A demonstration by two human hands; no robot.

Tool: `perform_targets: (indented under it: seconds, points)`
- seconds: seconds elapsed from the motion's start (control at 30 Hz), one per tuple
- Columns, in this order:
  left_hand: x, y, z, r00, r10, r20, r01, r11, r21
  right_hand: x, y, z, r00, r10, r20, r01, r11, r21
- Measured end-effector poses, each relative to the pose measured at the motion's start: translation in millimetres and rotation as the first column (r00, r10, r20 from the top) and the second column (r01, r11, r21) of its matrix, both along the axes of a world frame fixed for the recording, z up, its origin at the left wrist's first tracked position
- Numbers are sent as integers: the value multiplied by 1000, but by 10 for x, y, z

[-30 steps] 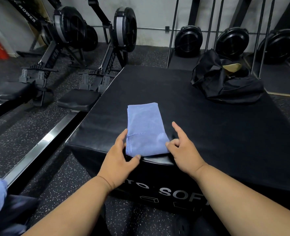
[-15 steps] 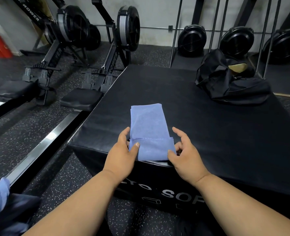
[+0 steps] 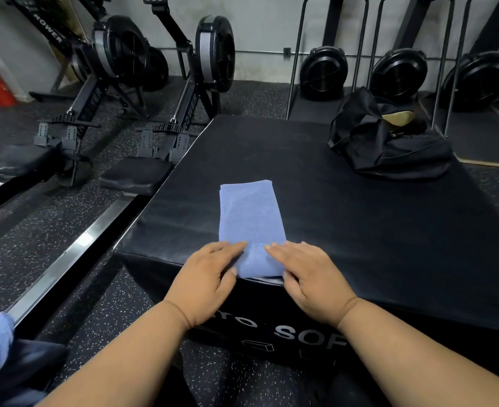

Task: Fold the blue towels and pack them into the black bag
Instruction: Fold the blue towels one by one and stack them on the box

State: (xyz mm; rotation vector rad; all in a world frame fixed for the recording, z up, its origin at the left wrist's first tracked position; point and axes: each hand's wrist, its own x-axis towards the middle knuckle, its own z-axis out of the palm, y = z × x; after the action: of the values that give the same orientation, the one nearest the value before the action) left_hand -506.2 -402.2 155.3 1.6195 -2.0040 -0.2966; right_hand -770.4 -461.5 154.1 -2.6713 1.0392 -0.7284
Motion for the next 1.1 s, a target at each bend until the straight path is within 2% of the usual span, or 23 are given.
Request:
perform_targets:
  seconds: [0.07,0.13,0.17,0.43,0.67,0.83,1.1]
  points:
    - [66,18,-9,998,-37,50,32,993,111,-44,11,-44,997,-38,-72,46,993,109]
    - [121,9,-43,988,-46,144,30,994,107,-52,0,-40,994,-62,-89,77,981,177]
    - [137,-6,-51,989,-38,143,23,994,104,-40,-12,-17,994,-82,-76,97,972,216]
    - [102,5,133,977,160,-143,-136,976,170,29,-33,187,980,-195,44,171,932,321]
    - [82,166,109,849,286,-444,-161,941,298,86,83,169,895,-328,302,73,776,626]
    - [91,5,135,797,350,-492,-199,921,334,215,-80,226,854,-415,313,116,739,664]
    - [80,-127,107,751,490,-442,-345,863,370,359,-253,182,879,-459,131,293,735,611]
